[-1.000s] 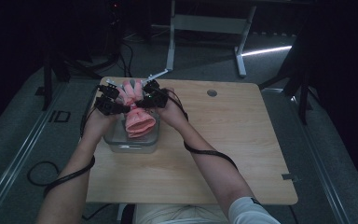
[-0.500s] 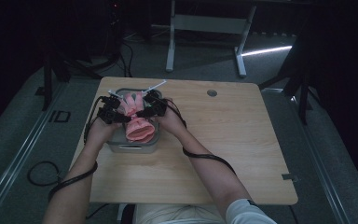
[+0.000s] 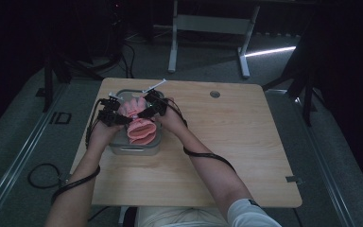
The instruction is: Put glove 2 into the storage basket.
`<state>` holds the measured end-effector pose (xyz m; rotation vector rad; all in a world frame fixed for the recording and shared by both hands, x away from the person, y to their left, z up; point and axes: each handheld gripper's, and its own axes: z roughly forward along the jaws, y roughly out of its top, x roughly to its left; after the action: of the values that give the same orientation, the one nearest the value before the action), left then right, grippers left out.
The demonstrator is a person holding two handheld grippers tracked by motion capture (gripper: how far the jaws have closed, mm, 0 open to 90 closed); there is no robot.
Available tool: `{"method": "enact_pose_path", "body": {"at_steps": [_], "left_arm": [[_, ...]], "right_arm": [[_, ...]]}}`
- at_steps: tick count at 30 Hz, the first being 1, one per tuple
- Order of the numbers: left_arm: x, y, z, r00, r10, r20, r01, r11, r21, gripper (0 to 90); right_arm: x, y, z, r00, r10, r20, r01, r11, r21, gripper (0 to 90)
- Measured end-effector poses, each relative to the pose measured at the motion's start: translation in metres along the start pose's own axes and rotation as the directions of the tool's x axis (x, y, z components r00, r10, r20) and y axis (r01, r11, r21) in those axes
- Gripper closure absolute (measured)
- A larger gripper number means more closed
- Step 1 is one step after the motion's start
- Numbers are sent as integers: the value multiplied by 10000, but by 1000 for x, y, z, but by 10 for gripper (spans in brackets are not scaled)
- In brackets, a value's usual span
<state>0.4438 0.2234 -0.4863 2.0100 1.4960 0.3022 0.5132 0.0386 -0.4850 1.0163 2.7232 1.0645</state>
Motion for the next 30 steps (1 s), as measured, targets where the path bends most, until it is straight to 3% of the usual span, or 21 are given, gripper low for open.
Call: {"method": "enact_pose_path", "body": {"at_steps": [5, 9, 12, 14, 16, 22, 24, 30], "left_arm": [[-1, 2, -9, 9998, 126, -127, -131, 9990, -426, 463], [-6, 3, -17, 9979, 528, -385, -555, 9958, -722, 464], [-9, 3, -24, 9975, 568, -410, -603, 9941, -906, 464], [-11, 3, -30, 9978, 580, -328, -613, 9922, -1087, 463], [-14, 2, -36, 9972, 699, -259, -728, 9880, -1366, 461], [-26, 1, -45, 9955, 952, -31, -945, 9821, -1629, 454], [-35, 0, -48, 9936, 1102, 265, -1038, 9786, -1777, 452], [-59, -2, -55, 9838, 1707, 543, -1572, 9679, -1959, 452]], "right_arm": [[-3, 4, -12, 9998, 200, 18, -199, 9990, -389, 395], [0, 7, -26, 10000, 37, 32, -35, 9980, -630, 348], [3, 8, -37, 9999, -93, -76, 86, 9965, -828, 308], [5, 8, -45, 9996, -265, -58, 258, 9953, -932, 286], [5, 7, -53, 9988, -338, -344, 299, 9936, -1088, 242], [7, -2, -70, 9939, -831, -729, 721, 9873, -1418, 204], [8, -9, -74, 9916, -1001, -821, 885, 9870, -1342, 197], [4, -28, -84, 9907, -1074, -836, 953, 9859, -1374, 197]]}}
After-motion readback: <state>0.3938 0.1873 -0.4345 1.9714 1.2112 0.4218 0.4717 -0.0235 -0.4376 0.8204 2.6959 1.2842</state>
